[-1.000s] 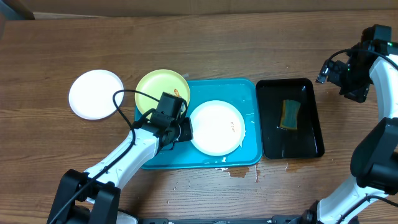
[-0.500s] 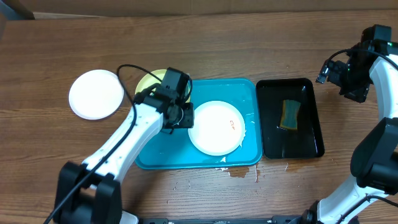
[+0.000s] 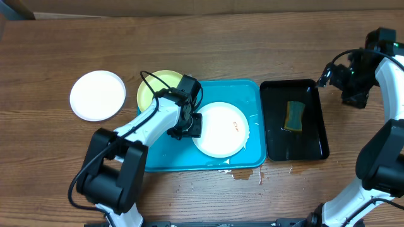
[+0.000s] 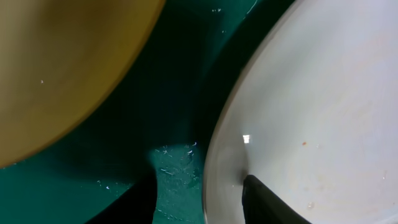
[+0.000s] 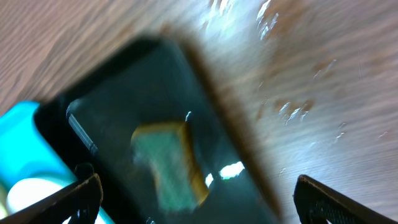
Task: Clean dirty plates on tray and stack at the side
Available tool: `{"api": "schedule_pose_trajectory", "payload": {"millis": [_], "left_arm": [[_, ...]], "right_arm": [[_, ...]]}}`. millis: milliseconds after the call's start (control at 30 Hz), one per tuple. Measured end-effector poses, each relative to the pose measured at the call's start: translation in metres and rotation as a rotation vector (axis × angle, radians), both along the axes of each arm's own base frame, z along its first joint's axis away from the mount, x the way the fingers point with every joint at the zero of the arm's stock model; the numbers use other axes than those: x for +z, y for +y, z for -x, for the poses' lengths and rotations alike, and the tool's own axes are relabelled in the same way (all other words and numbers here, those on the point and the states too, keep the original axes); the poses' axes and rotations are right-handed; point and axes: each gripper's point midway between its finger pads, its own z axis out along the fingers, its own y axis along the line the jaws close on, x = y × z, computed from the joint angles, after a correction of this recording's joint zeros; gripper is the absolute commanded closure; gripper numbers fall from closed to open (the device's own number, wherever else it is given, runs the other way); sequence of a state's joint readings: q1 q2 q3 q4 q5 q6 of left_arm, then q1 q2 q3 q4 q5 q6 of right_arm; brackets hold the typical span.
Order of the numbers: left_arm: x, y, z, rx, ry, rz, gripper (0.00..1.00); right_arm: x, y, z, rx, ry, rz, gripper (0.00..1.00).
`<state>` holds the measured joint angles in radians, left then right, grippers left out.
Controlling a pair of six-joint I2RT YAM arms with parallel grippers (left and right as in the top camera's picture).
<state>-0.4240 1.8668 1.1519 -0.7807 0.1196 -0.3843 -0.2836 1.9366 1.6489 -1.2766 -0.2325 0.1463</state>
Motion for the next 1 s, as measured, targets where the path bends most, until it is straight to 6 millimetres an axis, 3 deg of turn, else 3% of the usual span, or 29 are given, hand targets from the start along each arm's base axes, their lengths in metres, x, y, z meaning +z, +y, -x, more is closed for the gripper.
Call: {"api": "schedule_pose_trajectory", "payload": {"millis": [67,267,433,567,700,933,1000], "left_arm": [[-0.002,0.0,0.0,-0.001,0.004,-0.002,0.6],[-0.001,-0.002,-0.004,-0.003,-0.014,0.006,0.75],[-0.001,-0.002,-0.005,-0.003,-0.016,0.007,0.76],[-0.001,-0.002,-0.005,-0.003,-0.016,0.007,0.75],[-0.001,-0.002,-0.005,-0.003,-0.016,0.007,0.75],[-0.001,-0.002,-0.004,-0.003,-0.015,0.008,0.75],[-0.001,-0.002,-0.005,-0.003,-0.016,0.008,0.74]], "right_arm": [[0.002,0.008,-0.002,-0.008,-0.009,-0.049,0.13],[0.004,0.031,0.01,0.005,0.049,-0.11,0.12],[0.001,0.067,0.026,0.116,0.139,-0.052,0.12],[-0.007,0.078,0.034,0.154,0.184,0.029,0.12],[-0.029,0.075,0.043,0.142,0.226,0.139,0.13],[-0.074,0.082,0.059,0.153,0.246,0.171,0.14],[-0.087,0.087,0.065,0.162,0.245,0.173,0.27]]}}
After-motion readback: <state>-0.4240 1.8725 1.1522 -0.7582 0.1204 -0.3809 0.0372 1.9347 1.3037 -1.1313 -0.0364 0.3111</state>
